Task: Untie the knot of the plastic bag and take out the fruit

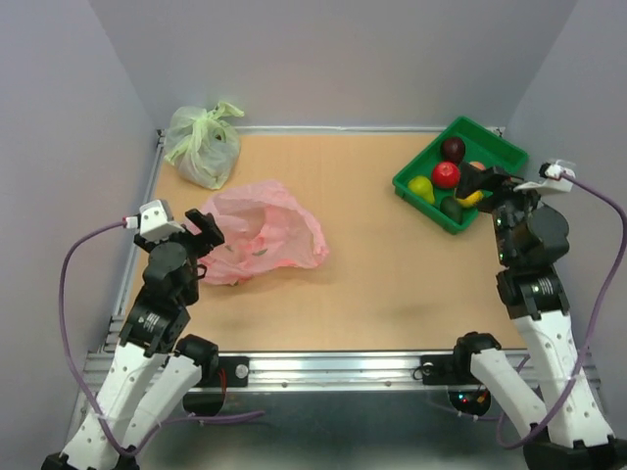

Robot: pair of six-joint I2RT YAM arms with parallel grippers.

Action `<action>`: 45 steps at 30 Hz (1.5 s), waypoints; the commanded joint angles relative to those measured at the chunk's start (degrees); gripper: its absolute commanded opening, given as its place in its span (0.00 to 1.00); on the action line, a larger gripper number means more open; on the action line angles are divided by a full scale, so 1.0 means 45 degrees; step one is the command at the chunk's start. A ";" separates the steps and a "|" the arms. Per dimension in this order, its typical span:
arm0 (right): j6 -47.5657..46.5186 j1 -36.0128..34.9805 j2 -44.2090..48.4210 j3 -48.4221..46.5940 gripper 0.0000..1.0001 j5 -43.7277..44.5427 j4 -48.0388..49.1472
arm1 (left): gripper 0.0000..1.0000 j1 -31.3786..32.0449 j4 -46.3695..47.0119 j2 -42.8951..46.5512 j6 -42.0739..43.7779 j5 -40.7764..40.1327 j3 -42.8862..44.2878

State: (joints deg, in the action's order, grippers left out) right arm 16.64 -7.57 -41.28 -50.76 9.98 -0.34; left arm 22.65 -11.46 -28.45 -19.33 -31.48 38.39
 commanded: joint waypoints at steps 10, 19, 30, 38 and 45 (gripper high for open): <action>-0.1588 -0.0016 0.5984 0.1904 1.00 -0.0556 -0.3030 | 0.99 -0.0073 -0.2938 0.4225 0.1464 -0.0406 0.2873; -0.2019 -0.0036 0.8254 0.3310 1.00 -0.1104 -0.3128 | 0.99 -0.0054 -0.2590 0.7960 0.1580 -0.0445 0.2680; -0.1843 -0.0016 0.8664 0.3722 1.00 -0.1123 -0.3128 | 0.99 -0.0054 -0.2746 0.8294 0.1171 -0.1382 0.2387; -0.1843 -0.0016 0.8762 0.3761 1.00 -0.1182 -0.3128 | 0.99 -0.0054 -0.2667 0.8333 0.0956 -0.1460 0.2133; -0.1823 -0.0016 0.8762 0.3800 1.00 -0.1260 -0.3128 | 0.99 -0.0054 -0.2336 0.8353 0.0917 -0.1636 0.2074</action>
State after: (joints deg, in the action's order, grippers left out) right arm 8.95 -7.57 -2.55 -34.28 5.28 -15.05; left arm 22.48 -25.10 -0.40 -15.11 -37.47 48.18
